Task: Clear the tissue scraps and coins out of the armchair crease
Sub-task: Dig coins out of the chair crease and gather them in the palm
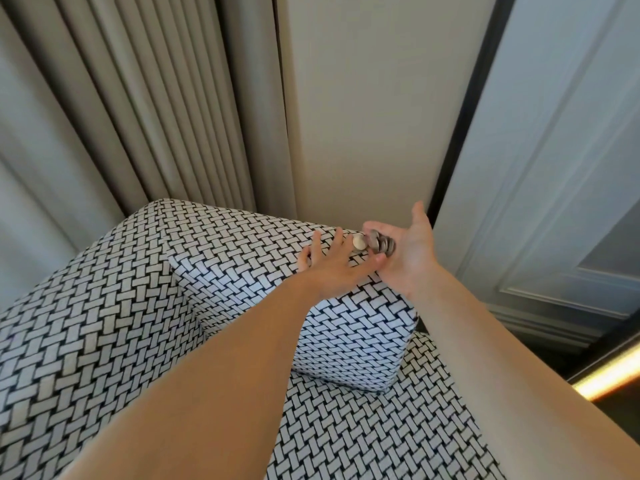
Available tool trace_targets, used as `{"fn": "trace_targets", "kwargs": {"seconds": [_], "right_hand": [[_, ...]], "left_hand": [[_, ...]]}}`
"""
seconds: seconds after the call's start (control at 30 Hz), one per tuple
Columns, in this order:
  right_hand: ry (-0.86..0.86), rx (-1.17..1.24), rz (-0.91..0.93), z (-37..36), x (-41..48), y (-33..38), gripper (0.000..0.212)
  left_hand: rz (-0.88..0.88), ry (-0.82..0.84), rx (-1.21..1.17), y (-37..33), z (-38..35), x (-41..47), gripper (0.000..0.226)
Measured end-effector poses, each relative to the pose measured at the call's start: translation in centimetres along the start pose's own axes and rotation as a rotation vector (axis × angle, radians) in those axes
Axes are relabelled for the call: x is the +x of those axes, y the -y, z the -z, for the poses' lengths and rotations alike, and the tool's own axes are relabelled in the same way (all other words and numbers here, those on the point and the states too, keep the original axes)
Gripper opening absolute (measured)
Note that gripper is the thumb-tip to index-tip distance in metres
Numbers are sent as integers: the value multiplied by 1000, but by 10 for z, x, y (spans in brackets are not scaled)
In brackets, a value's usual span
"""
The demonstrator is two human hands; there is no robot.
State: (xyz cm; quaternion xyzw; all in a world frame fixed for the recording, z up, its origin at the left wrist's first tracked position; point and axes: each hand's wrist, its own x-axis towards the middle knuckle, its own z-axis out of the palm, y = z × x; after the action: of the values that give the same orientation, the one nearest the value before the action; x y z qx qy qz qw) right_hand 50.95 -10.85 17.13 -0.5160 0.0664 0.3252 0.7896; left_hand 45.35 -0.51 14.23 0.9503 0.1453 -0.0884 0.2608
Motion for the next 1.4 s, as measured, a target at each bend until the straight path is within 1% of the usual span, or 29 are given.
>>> {"fn": "trace_targets", "kwargs": {"seconds": [0.2, 0.33, 0.47, 0.53, 0.67, 0.8, 0.87, 0.93, 1.03, 1.1, 1.27, 1.33, 1.4], "right_hand": [[-53, -100, 145, -5, 3, -8, 85], [-26, -248, 189, -11, -4, -12, 84], [19, -339, 210, -14, -3, -16, 89], [26, -384, 227, -11, -1, -18, 87], [40, -353, 277, -7, -1, -19, 83], [27, -328, 286, 1, 3, -18, 81], [43, -420, 279, 4, 5, -15, 85], [44, -615, 296, 5, 5, -11, 88], [29, -910, 340, 2, 0, -12, 82], [31, -990, 370, 2, -2, -15, 80], [31, -1002, 428, 16, -5, -16, 82], [29, -971, 443, 25, -4, -16, 85], [58, -869, 428, 31, -4, -18, 83]], "left_hand": [[0, 12, 24, 0, 1, -3, 83], [-6, 3, 46, -1, 0, -4, 79], [-13, 5, 43, 0, 1, -4, 73], [-13, 0, 51, 0, 0, -4, 71], [-1, -36, 119, 0, -5, -1, 64], [30, -124, 186, -3, -12, 0, 58], [39, -169, 190, -3, -15, -1, 58], [51, -201, 172, -4, -17, 0, 57], [100, -246, 151, -5, -20, 4, 56], [128, -281, 138, -6, -22, 6, 55], [169, -321, 116, -8, -25, 11, 54], [164, -329, 106, -9, -26, 10, 54], [157, -325, 93, -7, -26, 10, 54]]}}
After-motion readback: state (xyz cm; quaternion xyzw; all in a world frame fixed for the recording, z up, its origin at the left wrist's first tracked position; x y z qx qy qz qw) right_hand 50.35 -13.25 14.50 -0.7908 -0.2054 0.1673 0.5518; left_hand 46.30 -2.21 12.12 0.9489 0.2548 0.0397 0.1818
